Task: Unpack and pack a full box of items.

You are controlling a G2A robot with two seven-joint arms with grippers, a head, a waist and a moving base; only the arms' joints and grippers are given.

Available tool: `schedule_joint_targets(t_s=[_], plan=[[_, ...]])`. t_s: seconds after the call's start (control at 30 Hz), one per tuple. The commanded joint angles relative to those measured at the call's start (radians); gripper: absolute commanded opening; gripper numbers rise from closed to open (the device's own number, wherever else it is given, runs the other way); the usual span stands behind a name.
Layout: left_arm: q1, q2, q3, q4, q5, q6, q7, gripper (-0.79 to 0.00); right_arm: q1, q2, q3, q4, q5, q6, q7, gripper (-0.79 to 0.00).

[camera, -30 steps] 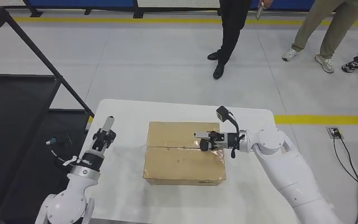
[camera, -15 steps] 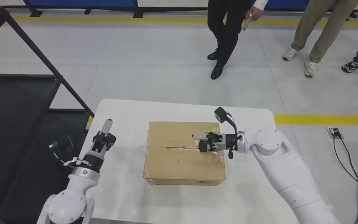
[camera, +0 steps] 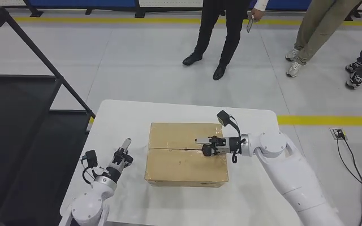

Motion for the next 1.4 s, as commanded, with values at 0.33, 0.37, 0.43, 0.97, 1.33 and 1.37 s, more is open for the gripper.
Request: schedule_joint_targets(t_s=[0.33,0.37,0.43,0.97,1.33,1.37], plan=[[-0.034,-0.009,0.024,0.109,-0.069,-0.034,-0.032,0.000,-0.019,0.012,0.016,-0.040,-0.012,0.014,0.003,0.000],[-0.039,-0.010,0.030,0.120,-0.066,-0.033,-0.034,0.000,-0.020,0.013,0.019,-0.042,-0.013,0.016,0.003,0.000],[-0.056,-0.012,0.040,0.145,-0.068,-0.025,-0.031,0.000,-0.023,0.015,0.022,-0.049,-0.015,0.017,0.006,0.000],[-0.243,-0.054,0.088,0.397,-0.306,-0.100,0.041,0.000,-0.030,0.023,0.017,-0.088,-0.028,0.031,0.007,0.000],[-0.210,-0.066,0.060,0.318,-0.291,-0.259,0.218,0.000,-0.011,0.020,0.000,-0.070,-0.024,0.033,0.006,0.000],[-0.202,-0.066,0.055,0.303,-0.285,-0.265,0.225,0.000,-0.010,0.020,-0.001,-0.068,-0.021,0.032,0.004,0.000]])
